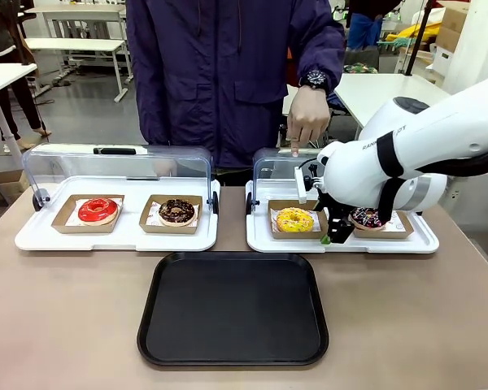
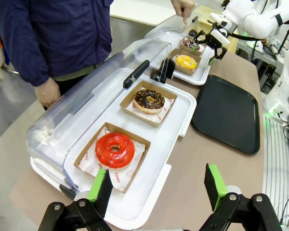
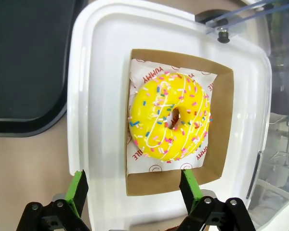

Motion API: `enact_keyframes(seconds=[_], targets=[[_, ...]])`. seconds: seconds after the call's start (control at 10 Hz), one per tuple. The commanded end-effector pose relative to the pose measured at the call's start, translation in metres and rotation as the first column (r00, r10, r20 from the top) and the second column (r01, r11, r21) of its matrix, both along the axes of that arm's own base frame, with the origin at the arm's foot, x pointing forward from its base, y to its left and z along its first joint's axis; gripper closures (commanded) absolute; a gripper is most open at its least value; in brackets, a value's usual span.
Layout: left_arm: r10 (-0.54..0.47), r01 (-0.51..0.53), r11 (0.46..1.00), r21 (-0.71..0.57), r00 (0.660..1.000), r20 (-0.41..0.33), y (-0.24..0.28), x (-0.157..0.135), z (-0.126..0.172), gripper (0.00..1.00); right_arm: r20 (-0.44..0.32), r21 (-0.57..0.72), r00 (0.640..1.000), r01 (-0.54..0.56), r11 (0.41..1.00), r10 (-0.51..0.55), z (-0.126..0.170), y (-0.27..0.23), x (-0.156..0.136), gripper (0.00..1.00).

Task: Move the third donut from the left to the tray.
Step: Pick up the Paper togo box containing the Donut indicated by the person and place it on the Handle tray.

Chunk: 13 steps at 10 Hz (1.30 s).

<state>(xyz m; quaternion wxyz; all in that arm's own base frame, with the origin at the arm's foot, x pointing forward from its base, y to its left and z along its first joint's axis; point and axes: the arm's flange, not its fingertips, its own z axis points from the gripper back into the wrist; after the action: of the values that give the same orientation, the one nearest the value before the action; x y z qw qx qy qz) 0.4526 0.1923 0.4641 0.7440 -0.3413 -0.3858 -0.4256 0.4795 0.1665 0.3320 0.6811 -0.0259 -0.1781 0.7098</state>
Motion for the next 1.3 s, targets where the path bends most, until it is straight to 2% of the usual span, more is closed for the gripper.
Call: enact_keyframes(seconds=[0.0,0.3,1.0,1.1,1.2], targets=[[-0.009,0.010,1.000,-0.006,1.000,0.011,0.001,0.000,0.002,0.00,0.038,-0.015,0.999,0.030,0.999,-0.029,-0.007,0.004,0.004,0.00],[-0.009,0.010,1.000,-0.006,1.000,0.011,0.001,0.000,0.002,0.00,0.056,-0.022,0.998,0.037,0.999,-0.036,-0.013,0.003,0.010,0.00],[-0.009,0.010,1.000,-0.006,1.000,0.011,0.001,0.000,0.002,0.00,0.043,-0.020,0.998,0.054,0.998,-0.053,-0.023,0.001,0.017,0.00],[-0.009,0.010,1.000,-0.006,1.000,0.011,0.001,0.000,0.002,0.00,0.034,-0.025,0.998,0.057,0.998,-0.056,-0.023,0.001,0.017,0.60],[-0.009,0.010,1.000,-0.006,1.000,0.011,0.001,0.000,0.002,0.00,0.032,-0.026,0.998,0.060,0.998,-0.059,-0.024,0.001,0.017,0.59]])
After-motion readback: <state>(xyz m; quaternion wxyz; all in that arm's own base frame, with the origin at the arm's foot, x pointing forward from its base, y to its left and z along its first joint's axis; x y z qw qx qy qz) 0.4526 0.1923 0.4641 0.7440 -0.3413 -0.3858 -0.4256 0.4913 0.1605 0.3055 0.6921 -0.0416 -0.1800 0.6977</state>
